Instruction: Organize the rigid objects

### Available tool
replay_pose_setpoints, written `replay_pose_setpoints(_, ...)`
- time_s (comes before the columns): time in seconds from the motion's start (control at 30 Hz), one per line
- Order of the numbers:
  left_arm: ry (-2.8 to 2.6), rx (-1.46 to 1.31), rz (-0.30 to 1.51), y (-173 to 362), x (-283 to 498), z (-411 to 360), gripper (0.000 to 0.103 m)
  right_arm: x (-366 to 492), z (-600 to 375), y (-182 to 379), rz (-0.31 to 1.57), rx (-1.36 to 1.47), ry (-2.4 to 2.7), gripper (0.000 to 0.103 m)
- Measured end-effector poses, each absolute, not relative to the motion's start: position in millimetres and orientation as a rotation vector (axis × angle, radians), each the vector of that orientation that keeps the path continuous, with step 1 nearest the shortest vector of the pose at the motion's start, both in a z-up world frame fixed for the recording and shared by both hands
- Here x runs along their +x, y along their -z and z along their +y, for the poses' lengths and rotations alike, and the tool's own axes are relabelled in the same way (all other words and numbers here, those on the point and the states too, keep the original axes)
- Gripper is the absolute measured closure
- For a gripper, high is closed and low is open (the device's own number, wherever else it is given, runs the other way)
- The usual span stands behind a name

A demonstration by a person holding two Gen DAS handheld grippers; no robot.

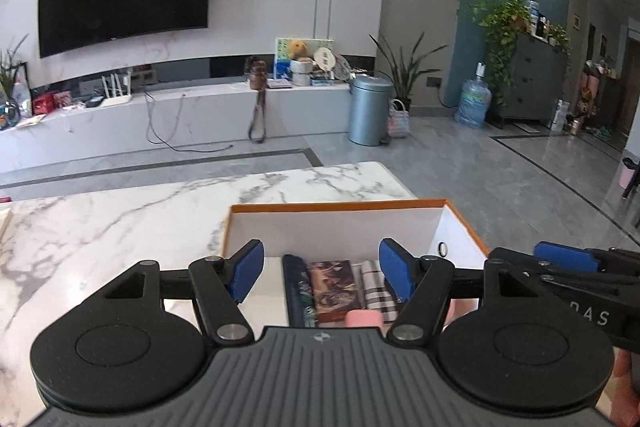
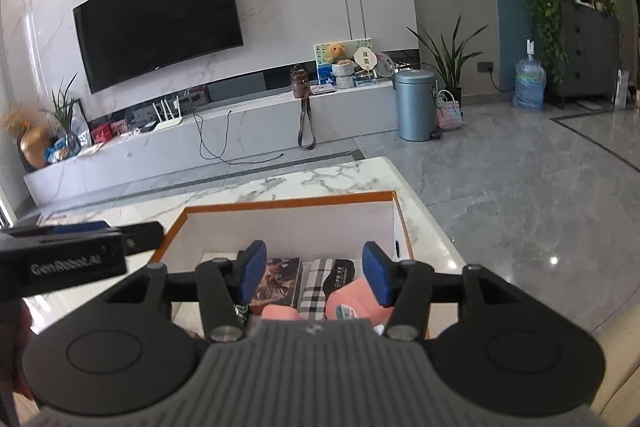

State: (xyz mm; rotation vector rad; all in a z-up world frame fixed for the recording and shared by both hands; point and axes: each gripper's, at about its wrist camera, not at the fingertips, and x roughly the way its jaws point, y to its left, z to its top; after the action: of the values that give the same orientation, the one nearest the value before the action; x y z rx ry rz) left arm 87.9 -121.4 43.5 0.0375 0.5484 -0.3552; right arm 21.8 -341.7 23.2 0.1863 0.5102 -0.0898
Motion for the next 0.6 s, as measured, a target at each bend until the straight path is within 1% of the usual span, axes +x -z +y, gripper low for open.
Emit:
replay_pose_setpoints(0.03,0.355,0.034,0.543,-42.8,85.0,-118.5,0.025,19.0,-341.2,-21.5,0.511,0.180,0.087,0.042)
replay_pose_setpoints(0.13,0.350,0.032,0.515,-38.0,75.6,-107.6,0.025,11.6,-338.4,-15.6,0.513,0.155,0.084,0.038)
replay_pose_setpoints(0.2,0.329,0.038,0.498,-34.0,69.0,-101.6,0.023,5.7,-335.8,-10.2,0.518,0.137,0.090,0.033)
replay_pose_setpoints(0.23,0.318,0.039,0.490,-31.0,66.4,-98.9,0.023,4.1,-334.5,-7.7,0.523,0.131,0.098,0.028)
replay_pose_setpoints(0.3,0.316,0.037,0.473,-26.0,61.9,-94.0,0.021,-1.3,-331.8,-1.6,0.521,0.126,0.096,0.028)
replay_pose_setpoints(0.43,0.278,0.060,0.411,-16.3,49.9,-89.0,0.011,-10.2,-322.8,12.2,0.496,0.080,0.092,0.027)
replay_pose_setpoints(0.6,0.254,0.095,0.420,-8.6,47.8,-90.3,0.009,-10.9,-312.2,26.7,0.491,0.036,0.096,0.024)
